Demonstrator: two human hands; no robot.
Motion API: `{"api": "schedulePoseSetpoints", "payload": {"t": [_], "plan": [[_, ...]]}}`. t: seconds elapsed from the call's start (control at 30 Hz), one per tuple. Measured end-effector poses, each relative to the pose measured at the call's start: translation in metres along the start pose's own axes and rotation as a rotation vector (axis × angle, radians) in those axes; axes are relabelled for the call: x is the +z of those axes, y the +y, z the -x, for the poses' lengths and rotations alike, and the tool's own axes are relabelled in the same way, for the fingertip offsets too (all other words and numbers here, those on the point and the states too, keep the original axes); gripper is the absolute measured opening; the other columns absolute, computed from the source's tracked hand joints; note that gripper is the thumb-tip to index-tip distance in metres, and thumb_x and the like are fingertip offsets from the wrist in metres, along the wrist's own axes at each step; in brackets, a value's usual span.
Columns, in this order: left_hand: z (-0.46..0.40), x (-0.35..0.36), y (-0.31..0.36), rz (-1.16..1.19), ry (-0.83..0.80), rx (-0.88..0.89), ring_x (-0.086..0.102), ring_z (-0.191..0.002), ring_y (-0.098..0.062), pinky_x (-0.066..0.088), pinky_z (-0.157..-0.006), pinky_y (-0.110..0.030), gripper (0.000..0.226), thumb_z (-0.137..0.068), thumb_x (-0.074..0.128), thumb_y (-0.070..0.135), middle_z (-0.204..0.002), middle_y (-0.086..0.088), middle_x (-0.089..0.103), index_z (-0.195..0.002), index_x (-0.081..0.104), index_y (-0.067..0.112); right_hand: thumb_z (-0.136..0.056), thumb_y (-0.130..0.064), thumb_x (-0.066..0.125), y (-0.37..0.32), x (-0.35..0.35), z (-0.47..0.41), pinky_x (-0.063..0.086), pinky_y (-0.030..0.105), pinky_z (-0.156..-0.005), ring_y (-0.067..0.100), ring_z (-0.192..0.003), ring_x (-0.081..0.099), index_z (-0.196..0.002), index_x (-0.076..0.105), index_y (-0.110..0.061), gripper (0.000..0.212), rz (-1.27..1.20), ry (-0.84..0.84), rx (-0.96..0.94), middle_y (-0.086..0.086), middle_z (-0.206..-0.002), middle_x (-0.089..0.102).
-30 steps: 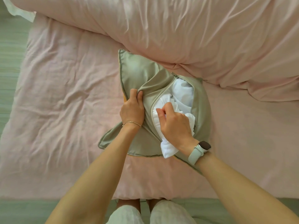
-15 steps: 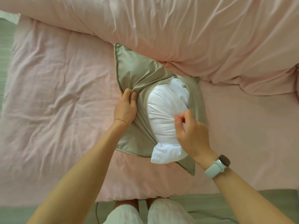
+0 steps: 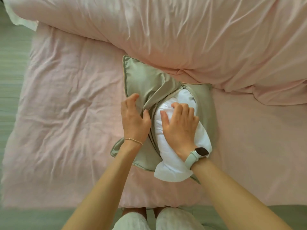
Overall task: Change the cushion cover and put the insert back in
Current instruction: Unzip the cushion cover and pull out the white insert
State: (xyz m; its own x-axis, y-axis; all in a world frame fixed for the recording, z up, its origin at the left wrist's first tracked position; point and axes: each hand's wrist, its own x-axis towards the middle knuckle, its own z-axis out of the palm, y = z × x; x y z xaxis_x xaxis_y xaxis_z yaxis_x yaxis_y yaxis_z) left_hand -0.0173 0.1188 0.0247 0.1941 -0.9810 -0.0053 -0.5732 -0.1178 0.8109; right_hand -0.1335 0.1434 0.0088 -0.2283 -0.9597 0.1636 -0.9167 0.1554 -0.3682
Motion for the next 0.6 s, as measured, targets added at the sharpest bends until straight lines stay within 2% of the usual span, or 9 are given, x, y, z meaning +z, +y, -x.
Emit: {"api": "schedulePoseSetpoints", "payload": {"t": [0.07,0.13,0.2,0.27,0.33,0.4,0.47,0.53,0.6], "plan": [[-0.004,0.002,0.002,-0.061,-0.009,0.171,0.049,-0.105,-0.03,0.035,-0.095,-0.019,0.038,-0.074,0.052,-0.001,-0.109,-0.013,0.05,-0.111,0.058,0.003,-0.087,-0.041,0.04,0.002,0.001,0.003,0.044,0.038,-0.063,0.031,-0.078,0.056,-0.096,0.06,-0.008,0.04,-0.013,0.003,0.0,0.008,-0.089,0.061],[-0.014,0.009,0.004,-0.104,-0.082,0.205,0.048,-0.104,-0.031,0.03,-0.092,-0.016,0.034,-0.078,0.051,0.009,-0.109,-0.015,0.055,-0.109,0.062,0.003,-0.089,-0.038,0.039,0.003,0.003,0.004,0.045,0.036,-0.061,0.031,-0.074,0.057,-0.09,0.061,-0.007,0.038,-0.046,0.005,-0.001,0.009,-0.084,0.063],[-0.022,0.018,0.003,-0.177,-0.179,0.155,0.043,-0.108,-0.031,0.032,-0.093,-0.022,0.04,-0.083,0.052,0.029,-0.114,-0.013,0.054,-0.113,0.06,0.005,-0.091,-0.034,0.039,0.003,0.005,0.005,0.044,0.036,-0.058,0.032,-0.07,0.057,-0.085,0.06,-0.005,0.036,-0.097,-0.002,0.001,0.01,-0.078,0.062],[-0.025,0.025,-0.003,-0.303,-0.199,0.139,0.043,-0.111,-0.032,0.04,-0.09,-0.035,0.046,-0.084,0.054,0.04,-0.117,-0.012,0.053,-0.114,0.059,0.007,-0.093,-0.03,0.042,0.001,0.009,0.006,0.04,0.037,-0.057,0.034,-0.067,0.056,-0.082,0.057,-0.002,0.033,-0.183,-0.048,0.015,0.013,-0.073,0.062],[-0.025,0.026,-0.008,-0.439,-0.123,0.194,0.051,-0.101,-0.033,0.046,-0.075,-0.04,0.04,-0.084,0.052,0.042,-0.109,-0.01,0.059,-0.104,0.063,0.008,-0.092,-0.026,0.044,0.001,0.013,0.006,0.033,0.031,-0.052,0.032,-0.058,0.055,-0.076,0.053,-0.002,0.03,-0.241,-0.053,0.0,0.013,-0.063,0.059],[-0.025,0.026,-0.013,-0.512,-0.046,0.263,0.058,-0.077,-0.032,0.049,-0.053,-0.034,0.032,-0.086,0.046,0.034,-0.085,-0.01,0.062,-0.082,0.063,0.007,-0.092,-0.029,0.041,0.0,0.014,0.005,0.025,0.026,-0.047,0.028,-0.044,0.05,-0.069,0.05,-0.004,0.035,-0.226,-0.029,-0.036,0.009,-0.051,0.053],[-0.026,0.027,-0.015,-0.54,0.013,0.262,0.056,-0.06,-0.029,0.043,-0.04,-0.026,0.03,-0.087,0.043,0.026,-0.068,-0.008,0.058,-0.069,0.057,0.007,-0.09,-0.029,0.038,-0.001,0.014,0.007,0.021,0.023,-0.044,0.026,-0.036,0.045,-0.064,0.048,-0.006,0.036,-0.212,0.003,-0.066,0.006,-0.043,0.048],[-0.026,0.029,-0.015,-0.519,0.082,0.201,0.055,-0.055,-0.028,0.036,-0.041,-0.024,0.03,-0.088,0.043,0.024,-0.062,-0.008,0.057,-0.066,0.055,0.006,-0.09,-0.029,0.039,0.001,0.013,0.01,0.021,0.022,-0.043,0.024,-0.033,0.041,-0.061,0.046,-0.008,0.037,-0.228,0.025,-0.08,0.004,-0.04,0.045],[-0.024,0.031,-0.012,-0.425,0.085,0.065,0.057,-0.068,-0.032,0.032,-0.052,-0.03,0.032,-0.093,0.042,0.025,-0.073,-0.012,0.061,-0.075,0.056,0.003,-0.091,-0.032,0.04,0.007,0.01,0.012,0.021,0.022,-0.044,0.022,-0.033,0.033,-0.057,0.04,-0.013,0.038,-0.264,0.029,-0.087,0.001,-0.038,0.038]]}}
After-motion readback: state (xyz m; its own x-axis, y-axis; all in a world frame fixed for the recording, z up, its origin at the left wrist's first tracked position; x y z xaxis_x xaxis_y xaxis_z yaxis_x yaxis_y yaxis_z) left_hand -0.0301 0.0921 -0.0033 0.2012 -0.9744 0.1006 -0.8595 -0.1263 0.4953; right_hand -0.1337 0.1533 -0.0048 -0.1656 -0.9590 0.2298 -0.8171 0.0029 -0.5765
